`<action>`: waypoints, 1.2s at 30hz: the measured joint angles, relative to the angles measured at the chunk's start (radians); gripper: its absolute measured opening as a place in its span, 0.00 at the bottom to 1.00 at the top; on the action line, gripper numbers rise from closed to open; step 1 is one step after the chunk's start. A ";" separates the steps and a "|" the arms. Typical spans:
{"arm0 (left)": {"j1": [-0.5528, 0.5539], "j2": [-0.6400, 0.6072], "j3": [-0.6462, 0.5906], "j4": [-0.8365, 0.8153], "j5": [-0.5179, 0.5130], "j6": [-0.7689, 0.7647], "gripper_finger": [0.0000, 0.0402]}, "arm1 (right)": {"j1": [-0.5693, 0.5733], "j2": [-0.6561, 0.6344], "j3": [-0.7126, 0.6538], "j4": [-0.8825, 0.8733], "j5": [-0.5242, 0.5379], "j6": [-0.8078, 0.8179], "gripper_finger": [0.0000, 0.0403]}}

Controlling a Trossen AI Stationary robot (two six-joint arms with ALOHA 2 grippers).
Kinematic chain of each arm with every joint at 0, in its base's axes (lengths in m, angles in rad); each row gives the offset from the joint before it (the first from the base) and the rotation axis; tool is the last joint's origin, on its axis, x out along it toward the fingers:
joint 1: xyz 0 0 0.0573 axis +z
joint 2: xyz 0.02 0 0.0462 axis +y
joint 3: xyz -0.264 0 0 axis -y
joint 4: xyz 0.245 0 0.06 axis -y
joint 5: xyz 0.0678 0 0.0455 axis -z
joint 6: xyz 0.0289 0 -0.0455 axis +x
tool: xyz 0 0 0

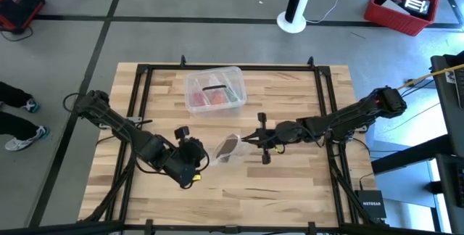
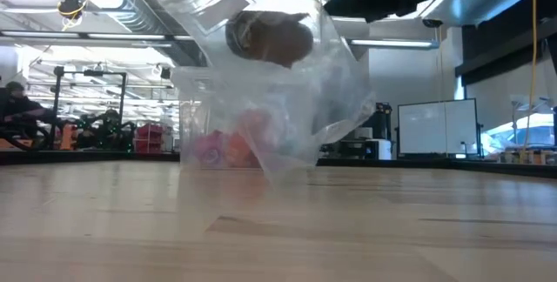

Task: Roll bandage
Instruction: Close the transparent zip bag

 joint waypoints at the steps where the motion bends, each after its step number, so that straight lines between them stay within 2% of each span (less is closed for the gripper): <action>1: -0.005 0.000 -0.022 0.019 0.006 -0.015 0.38 | 0.000 0.000 0.009 -0.014 0.000 0.000 0.00; 9: -0.093 0.000 -0.143 0.097 0.024 -0.167 0.38 | 0.000 0.000 0.018 -0.076 0.002 0.003 0.00; 13: -0.101 0.000 -0.252 0.328 0.021 -0.140 0.38 | 0.000 0.000 0.018 -0.068 0.002 0.003 0.00; 20: -0.114 -0.035 -0.436 0.549 -0.067 -0.176 0.38 | 0.000 0.000 0.018 -0.072 0.003 0.009 0.00; 23: -0.119 -0.069 -0.517 0.729 -0.130 -0.123 0.38 | 0.000 0.000 0.018 -0.067 0.003 0.009 0.00; 30: -0.100 -0.066 -0.709 1.239 -0.142 0.024 0.38 | 0.000 0.000 0.018 -0.067 0.020 0.011 0.00; 33: -0.093 -0.066 -0.751 1.354 -0.184 0.065 0.38 | 0.000 0.000 0.018 -0.066 0.030 0.011 0.00; 36: -0.088 -0.065 -0.762 1.346 -0.190 0.058 0.35 | 0.000 0.000 0.018 -0.066 0.034 0.018 0.00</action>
